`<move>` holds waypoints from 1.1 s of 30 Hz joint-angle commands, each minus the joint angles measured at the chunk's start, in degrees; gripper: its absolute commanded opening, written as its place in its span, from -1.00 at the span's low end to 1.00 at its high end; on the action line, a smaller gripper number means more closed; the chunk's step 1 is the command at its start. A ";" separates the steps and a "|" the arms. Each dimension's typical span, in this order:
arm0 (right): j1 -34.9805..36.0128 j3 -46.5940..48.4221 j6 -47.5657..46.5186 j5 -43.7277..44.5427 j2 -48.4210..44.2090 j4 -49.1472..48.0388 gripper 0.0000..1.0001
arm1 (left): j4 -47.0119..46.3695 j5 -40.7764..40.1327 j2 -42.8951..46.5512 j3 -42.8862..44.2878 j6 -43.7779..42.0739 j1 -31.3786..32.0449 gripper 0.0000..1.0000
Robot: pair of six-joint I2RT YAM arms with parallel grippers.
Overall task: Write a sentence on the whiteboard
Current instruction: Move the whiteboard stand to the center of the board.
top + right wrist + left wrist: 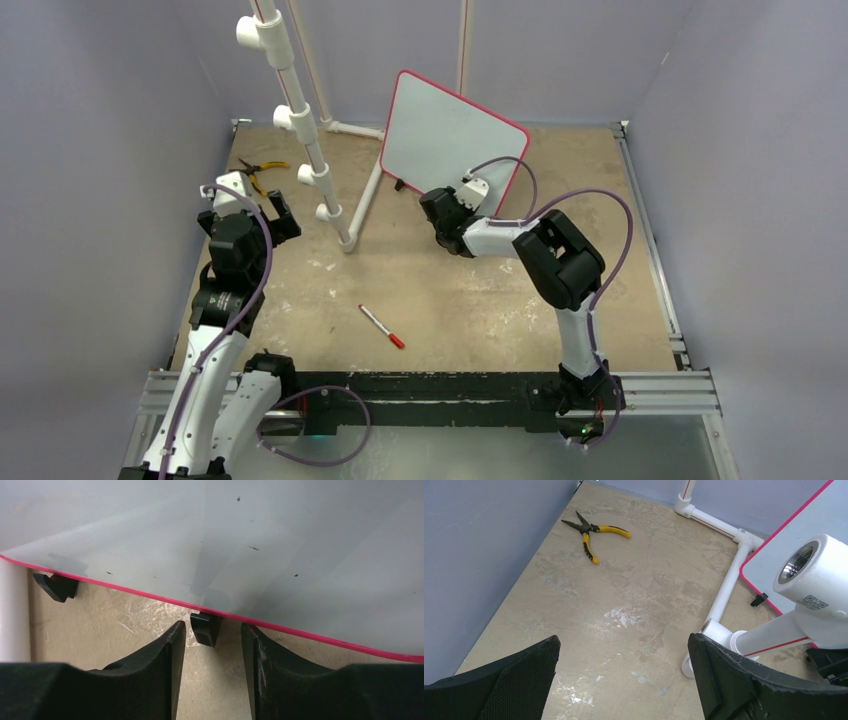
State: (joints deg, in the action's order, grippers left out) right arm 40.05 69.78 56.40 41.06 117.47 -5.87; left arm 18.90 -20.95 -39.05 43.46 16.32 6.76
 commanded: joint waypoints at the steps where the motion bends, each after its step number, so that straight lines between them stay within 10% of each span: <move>1: -1.29 0.99 -2.42 0.35 1.40 -1.31 -0.08 | -1.56 0.74 -0.19 -0.04 -0.80 -0.39 0.97; 16: -1.65 -0.80 -6.49 -0.24 1.74 -5.19 -0.98 | -1.57 0.91 -0.77 -0.04 -0.94 -0.42 0.97; 33: -1.56 -19.31 -19.86 -3.69 -11.76 -12.88 -1.00 | -1.66 1.78 -0.94 -0.04 -1.23 -0.40 0.97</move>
State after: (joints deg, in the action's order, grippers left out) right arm 38.74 55.00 40.58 38.65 110.19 -18.59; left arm 18.90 -19.84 -39.97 43.46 16.27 6.76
